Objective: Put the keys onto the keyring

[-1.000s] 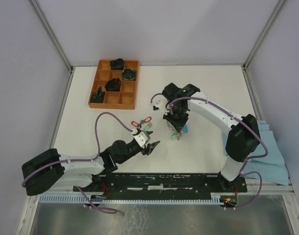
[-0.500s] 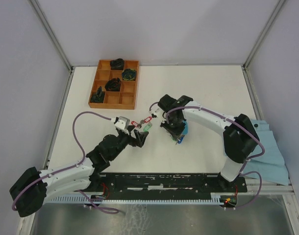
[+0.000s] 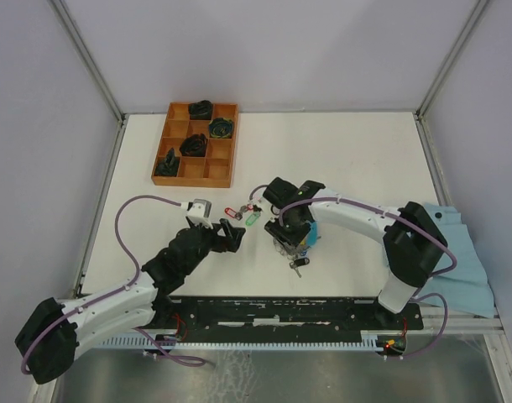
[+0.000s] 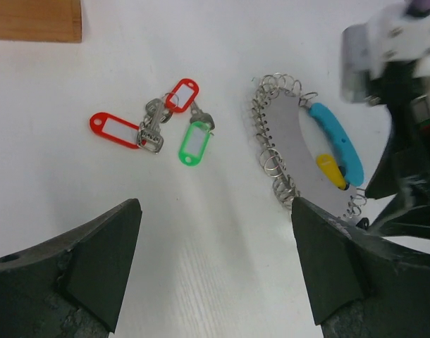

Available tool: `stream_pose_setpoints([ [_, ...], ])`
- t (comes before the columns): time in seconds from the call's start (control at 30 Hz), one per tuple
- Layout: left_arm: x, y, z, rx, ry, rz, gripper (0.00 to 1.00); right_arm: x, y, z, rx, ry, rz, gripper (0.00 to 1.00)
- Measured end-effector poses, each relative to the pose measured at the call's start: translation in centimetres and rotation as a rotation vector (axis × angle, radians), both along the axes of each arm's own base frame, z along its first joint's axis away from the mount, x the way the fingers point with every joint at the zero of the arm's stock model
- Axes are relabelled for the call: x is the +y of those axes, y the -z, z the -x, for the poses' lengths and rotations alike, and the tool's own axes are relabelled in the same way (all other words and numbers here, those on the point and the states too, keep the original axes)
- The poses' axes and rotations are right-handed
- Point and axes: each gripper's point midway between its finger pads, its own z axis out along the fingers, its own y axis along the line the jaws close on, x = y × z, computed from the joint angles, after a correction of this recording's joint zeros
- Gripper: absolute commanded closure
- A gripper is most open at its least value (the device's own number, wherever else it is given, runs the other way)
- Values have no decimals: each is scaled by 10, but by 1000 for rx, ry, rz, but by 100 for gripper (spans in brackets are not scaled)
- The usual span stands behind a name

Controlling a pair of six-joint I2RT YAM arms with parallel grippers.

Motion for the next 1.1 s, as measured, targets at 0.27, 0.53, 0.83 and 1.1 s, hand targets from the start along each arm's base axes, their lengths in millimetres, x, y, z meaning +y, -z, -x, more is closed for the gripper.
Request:
stream_pose_setpoints([
  [0.27,-2,31,1,137,4,-19,8,11,-39,-16,-142,4,-121,43],
  [0.53,-13,37,-5,226,50,12,10,-1,-15,-17,-167,41,-84,38],
  [0.83,-30,51,-3,322,108,40,14,8,6,-9,-174,193,-116,40],
  [1.1,-31,55,-9,349,106,62,15,18,7,1,-255,406,-182,52],
])
